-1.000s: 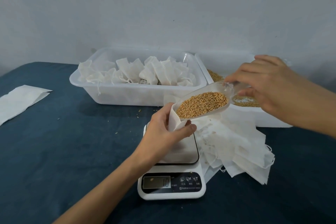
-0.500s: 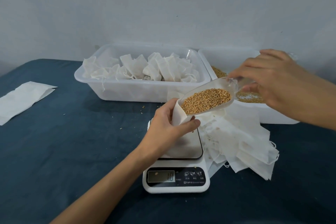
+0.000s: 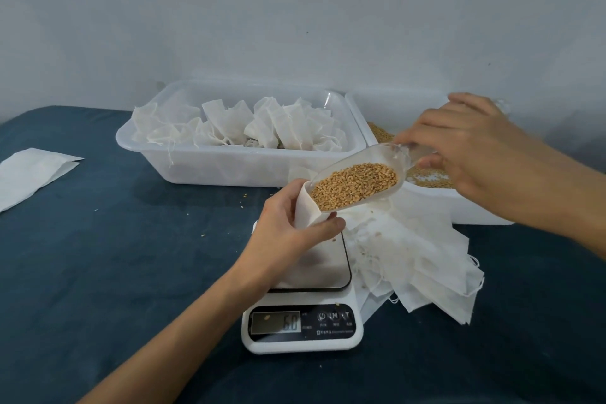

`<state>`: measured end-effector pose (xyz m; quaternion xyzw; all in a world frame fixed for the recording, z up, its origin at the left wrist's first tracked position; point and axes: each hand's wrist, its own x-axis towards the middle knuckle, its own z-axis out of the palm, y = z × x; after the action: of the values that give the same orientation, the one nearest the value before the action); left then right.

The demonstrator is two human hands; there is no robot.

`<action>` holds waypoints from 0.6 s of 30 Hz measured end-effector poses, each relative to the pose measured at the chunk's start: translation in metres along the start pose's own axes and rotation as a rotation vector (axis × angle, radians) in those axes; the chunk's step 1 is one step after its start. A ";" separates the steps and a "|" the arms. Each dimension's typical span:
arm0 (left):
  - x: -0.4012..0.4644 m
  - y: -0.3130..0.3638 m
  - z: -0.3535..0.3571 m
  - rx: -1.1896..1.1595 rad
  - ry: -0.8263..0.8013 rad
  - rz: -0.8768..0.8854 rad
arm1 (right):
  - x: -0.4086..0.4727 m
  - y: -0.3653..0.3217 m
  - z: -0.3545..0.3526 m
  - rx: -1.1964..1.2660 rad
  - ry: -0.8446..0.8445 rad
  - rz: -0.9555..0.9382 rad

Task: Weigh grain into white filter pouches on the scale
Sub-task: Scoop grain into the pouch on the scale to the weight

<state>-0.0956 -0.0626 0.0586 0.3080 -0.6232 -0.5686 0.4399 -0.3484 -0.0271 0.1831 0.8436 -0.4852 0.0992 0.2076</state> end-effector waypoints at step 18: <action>-0.001 0.001 0.000 -0.005 -0.003 -0.002 | 0.002 0.000 0.000 -0.040 0.039 -0.002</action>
<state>-0.0953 -0.0615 0.0599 0.3067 -0.6219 -0.5711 0.4393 -0.3470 -0.0286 0.1837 0.8376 -0.4820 0.1057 0.2343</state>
